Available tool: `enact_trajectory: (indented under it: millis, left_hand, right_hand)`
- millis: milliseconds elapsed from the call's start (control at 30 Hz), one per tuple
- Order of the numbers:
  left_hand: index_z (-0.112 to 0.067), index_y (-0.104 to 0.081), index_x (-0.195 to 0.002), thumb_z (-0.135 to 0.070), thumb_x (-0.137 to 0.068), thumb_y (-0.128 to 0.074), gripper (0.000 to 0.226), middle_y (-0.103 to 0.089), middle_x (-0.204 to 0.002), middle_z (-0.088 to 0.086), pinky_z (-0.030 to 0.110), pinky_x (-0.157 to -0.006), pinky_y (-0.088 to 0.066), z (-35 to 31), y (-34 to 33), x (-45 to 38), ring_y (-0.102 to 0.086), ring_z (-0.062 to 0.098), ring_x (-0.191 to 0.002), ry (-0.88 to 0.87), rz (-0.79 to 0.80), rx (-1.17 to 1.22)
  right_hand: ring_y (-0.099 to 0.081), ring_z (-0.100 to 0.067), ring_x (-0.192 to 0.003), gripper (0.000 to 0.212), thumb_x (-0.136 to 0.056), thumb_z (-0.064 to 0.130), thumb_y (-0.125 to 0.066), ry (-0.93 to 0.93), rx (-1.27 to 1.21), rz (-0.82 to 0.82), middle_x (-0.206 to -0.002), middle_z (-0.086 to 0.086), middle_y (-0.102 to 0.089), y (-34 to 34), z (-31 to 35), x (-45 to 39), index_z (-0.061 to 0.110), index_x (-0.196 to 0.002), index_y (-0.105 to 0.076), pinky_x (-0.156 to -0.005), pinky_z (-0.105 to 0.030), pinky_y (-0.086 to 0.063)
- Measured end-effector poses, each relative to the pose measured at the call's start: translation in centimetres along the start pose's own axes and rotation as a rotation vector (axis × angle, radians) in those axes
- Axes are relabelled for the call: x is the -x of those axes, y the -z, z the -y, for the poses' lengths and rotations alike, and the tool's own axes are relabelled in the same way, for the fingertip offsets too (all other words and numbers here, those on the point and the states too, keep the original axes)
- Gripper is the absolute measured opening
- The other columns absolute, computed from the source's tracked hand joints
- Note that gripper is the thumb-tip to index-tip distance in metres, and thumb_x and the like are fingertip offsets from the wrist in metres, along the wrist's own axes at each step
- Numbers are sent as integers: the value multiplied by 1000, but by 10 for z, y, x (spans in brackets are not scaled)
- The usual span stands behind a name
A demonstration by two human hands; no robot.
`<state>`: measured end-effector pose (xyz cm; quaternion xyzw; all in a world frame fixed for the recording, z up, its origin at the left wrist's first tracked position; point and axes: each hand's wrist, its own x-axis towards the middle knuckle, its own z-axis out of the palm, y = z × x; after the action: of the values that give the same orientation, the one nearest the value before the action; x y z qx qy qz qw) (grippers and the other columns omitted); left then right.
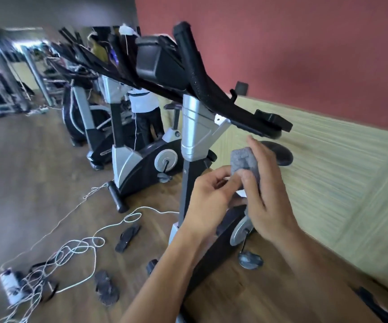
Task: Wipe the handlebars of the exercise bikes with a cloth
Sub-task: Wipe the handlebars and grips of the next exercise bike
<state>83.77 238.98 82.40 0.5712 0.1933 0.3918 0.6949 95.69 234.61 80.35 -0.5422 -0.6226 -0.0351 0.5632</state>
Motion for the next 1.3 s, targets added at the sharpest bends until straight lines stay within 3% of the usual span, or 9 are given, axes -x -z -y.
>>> enact_trajectory:
  millis: [167,333,467,633,800,933,1100,1233,1300]
  left_hand:
    - [-8,-66,-126,-47,-106,-25,61,-68,-118,6,40,-101,-37,-40,26,-24,-55,22,-108,140,292,33]
    - [-18,-73,-109,-78,-90,-16,85,-70,-118,-2,42,-94,-41,-95,55,-60,-53,42,-110,139,167,-481]
    - [-17,-80,-103,-60,-101,-40,59,-76,-103,-5,31,-92,-48,-150,66,-75,-66,11,-89,-204,-152,-939]
    - [-2,-70,-91,-34,-99,-48,40,-71,-90,15,41,-84,-51,-208,72,-143,-62,18,-79,-646,-419,-979]
    - [-9,-66,-121,-42,-108,-33,48,-69,-117,5,40,-109,-43,-215,56,-195,-62,18,-111,-403,-126,-980]
    - [-9,-65,-127,-40,-111,-27,52,-67,-124,0,27,-102,-35,-210,56,-204,-56,11,-120,-343,-26,-979]
    - [-13,-62,-135,-54,-108,-20,65,-65,-128,-2,31,-109,-35,-218,60,-203,-55,11,-121,-274,41,-953]
    - [-18,-68,-119,-68,-100,-5,83,-66,-124,-1,33,-110,-37,-224,62,-204,-59,10,-117,-218,62,-916]
    - [-14,-61,-135,-72,-96,1,94,-62,-137,5,42,-119,-31,-227,65,-207,-53,18,-131,-198,82,-922]
  right_hand:
    - [-57,-13,-121,39,-105,16,-45,214,4,-192,-129,-12,-59,-10,3,-58,0,-138,-57,-105,-24,-42]
    - [-63,-8,-94,22,-98,8,-60,229,39,-208,-104,-7,-68,-28,9,-111,3,-116,-71,-87,-18,-47]
    - [-62,-14,-94,25,-100,11,-55,206,37,-413,-106,-12,-68,-41,13,-163,1,-119,-69,-88,-11,-42]
    - [-58,-29,-118,40,-106,20,-47,283,119,-506,-128,-19,-60,-82,34,-236,-3,-136,-56,-99,-29,-48]
    - [-57,-33,-129,58,-109,36,-35,322,319,-609,-142,-24,-55,-112,13,-234,-7,-147,-40,-97,-37,-57]
    - [-57,-34,-128,52,-110,39,-36,398,486,-541,-138,-25,-57,-111,-32,-198,3,-147,-32,-96,-41,-58]
    - [-56,-33,-131,52,-109,36,-39,355,416,-603,-142,-24,-54,-117,-19,-208,0,-146,-40,-97,-44,-58]
    - [-61,-33,-125,54,-108,35,-41,354,371,-681,-135,-23,-60,-120,12,-238,-9,-138,-52,-96,-42,-58]
    - [-62,-32,-123,53,-109,37,-40,362,409,-655,-133,-22,-61,-119,-3,-227,-7,-138,-50,-93,-41,-59]
